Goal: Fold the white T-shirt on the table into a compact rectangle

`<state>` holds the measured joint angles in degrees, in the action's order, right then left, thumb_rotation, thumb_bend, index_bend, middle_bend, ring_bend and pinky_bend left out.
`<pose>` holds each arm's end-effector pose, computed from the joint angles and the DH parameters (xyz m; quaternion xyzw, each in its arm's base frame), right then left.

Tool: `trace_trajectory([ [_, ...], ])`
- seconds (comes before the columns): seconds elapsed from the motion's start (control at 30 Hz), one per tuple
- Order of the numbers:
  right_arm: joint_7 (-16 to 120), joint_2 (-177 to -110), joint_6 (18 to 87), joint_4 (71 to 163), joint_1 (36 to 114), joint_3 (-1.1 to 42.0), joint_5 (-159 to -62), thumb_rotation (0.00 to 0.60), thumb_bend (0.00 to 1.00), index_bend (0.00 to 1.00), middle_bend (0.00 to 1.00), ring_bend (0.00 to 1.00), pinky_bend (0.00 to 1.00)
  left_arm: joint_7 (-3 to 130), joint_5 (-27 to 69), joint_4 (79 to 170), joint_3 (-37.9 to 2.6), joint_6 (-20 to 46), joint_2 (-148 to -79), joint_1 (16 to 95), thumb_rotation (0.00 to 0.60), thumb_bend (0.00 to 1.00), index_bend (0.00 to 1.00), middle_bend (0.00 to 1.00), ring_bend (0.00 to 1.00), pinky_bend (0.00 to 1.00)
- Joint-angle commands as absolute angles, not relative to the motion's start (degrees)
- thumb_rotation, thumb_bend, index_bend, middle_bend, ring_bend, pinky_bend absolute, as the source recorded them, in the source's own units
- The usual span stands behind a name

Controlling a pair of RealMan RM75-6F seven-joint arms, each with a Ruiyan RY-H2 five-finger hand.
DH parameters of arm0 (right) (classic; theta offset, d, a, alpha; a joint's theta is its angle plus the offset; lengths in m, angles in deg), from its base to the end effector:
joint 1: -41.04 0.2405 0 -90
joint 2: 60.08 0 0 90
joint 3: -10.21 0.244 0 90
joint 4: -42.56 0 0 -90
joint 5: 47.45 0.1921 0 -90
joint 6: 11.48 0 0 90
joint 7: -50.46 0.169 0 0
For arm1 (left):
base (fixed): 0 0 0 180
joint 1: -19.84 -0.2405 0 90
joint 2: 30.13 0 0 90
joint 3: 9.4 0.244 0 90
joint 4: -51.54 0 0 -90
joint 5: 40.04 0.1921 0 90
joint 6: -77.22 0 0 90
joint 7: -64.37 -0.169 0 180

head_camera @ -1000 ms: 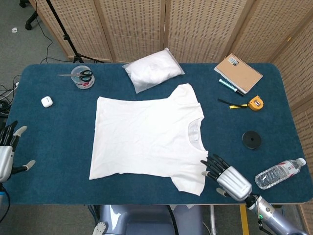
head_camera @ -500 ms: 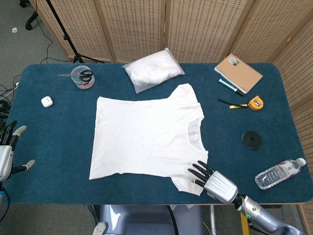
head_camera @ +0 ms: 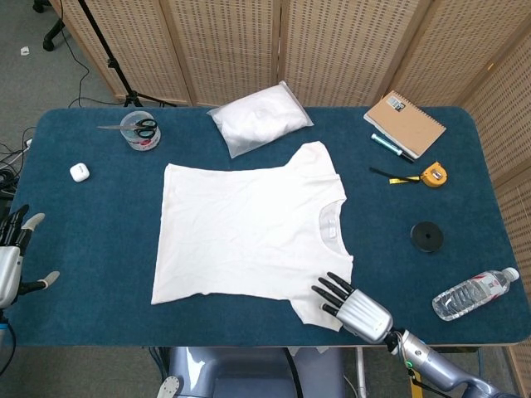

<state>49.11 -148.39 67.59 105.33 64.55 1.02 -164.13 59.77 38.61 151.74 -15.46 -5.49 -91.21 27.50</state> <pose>-0.2203 -0.2148 -0.0052 0.8558 -0.1578 0.3973 0.2914 -0.2768 0.2252 0.1831 -0.5676 -0.4015 -0.3895 0.6040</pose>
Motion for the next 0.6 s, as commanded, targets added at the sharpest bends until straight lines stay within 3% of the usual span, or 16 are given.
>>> trace_trajectory([
  [0.03,48.31,-148.97,66.9,105.19,65.0,1.08,-163.78,0.6,0.03,0.35,0.14,0.0,0.07,59.6,38.57,151.74,-15.41,-5.38,-91.26,27.55,0.6,0.0,0.0,0.0,0.0,0.0],
  [0.17,47.86,-149.68,66.62,105.33,65.34,1.15,-163.05,0.6,0.09,0.36,0.15,0.0,0.07,59.56,38.39,151.75,-15.49,-5.37,-91.32,27.58,0.6,0.0,0.0,0.0,0.0,0.0],
  [0.43,48.19,-150.19,67.44,105.74,65.98,1.92,-161.49,0.6,0.51,0.38,0.16,0.0,0.07,59.61,38.19,151.79,-15.5,-5.2,-91.25,27.63,0.6,0.0,0.0,0.0,0.0,0.0],
  [0.6,48.04,-149.52,66.53,106.59,66.35,1.12,-161.05,0.6,0.57,0.4,0.16,0.0,0.07,59.48,38.08,151.82,-15.49,-5.14,-91.28,27.68,0.6,0.0,0.0,0.0,0.0,0.0],
])
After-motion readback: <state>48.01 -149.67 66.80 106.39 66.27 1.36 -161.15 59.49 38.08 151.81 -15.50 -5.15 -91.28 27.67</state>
